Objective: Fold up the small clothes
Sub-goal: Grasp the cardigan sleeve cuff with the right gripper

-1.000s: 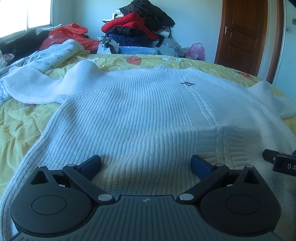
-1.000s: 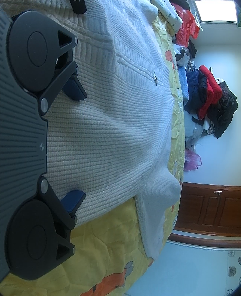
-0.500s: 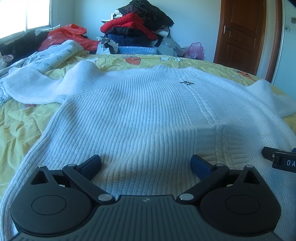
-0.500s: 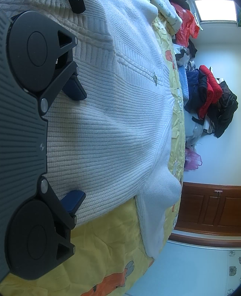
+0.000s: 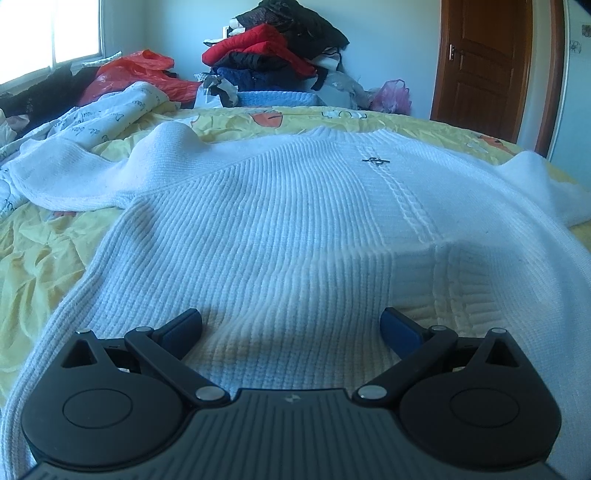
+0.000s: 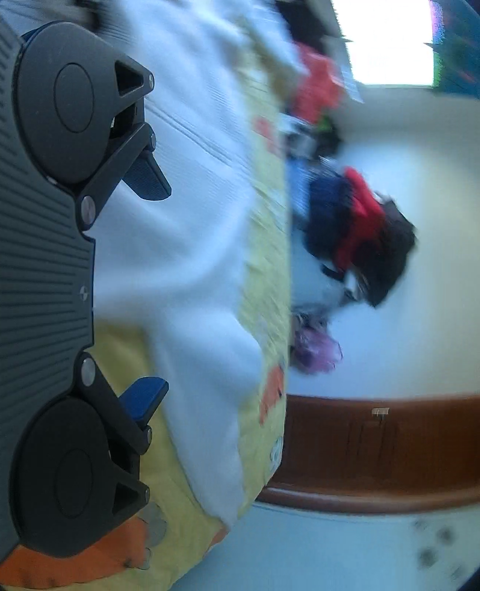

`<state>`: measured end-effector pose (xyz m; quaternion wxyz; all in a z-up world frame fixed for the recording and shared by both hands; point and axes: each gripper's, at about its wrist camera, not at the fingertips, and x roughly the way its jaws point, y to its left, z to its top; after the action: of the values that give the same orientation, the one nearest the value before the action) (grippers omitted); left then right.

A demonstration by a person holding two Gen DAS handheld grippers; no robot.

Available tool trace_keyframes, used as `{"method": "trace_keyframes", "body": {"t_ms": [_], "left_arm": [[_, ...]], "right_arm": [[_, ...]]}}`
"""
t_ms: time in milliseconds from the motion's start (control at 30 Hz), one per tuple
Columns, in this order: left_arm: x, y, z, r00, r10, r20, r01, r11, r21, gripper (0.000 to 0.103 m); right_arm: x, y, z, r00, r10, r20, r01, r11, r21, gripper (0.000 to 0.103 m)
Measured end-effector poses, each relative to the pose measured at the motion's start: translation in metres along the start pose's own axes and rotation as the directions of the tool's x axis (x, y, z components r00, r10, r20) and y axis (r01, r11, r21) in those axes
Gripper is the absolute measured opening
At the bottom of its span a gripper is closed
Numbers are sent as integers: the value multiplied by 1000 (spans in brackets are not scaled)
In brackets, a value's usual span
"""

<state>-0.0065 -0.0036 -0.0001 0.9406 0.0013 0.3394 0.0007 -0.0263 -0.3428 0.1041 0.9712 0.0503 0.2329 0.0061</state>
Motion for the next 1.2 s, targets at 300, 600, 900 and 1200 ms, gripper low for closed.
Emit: {"method": "trace_keyframes", "body": {"t_ms": [300,600,900,1200], "left_arm": [[1,0,0,1000,5,-1,-5,1000,-1,103],[2,2,0,1000,5,-1,-5,1000,-1,103],[2,2,0,1000,5,-1,-5,1000,-2,103],[3,5,1,1000,-8,4,8,1000,-19,103]], "right_arm": [[81,-244,47,996,-94,11,64,758,649,103],[134,-301,26,999,-38,9,18,646,763,81],[145,-278,32,991,-127,-27,115,760,640,19],[65,-205,81,978,-104,183,0,870,494,19]]}}
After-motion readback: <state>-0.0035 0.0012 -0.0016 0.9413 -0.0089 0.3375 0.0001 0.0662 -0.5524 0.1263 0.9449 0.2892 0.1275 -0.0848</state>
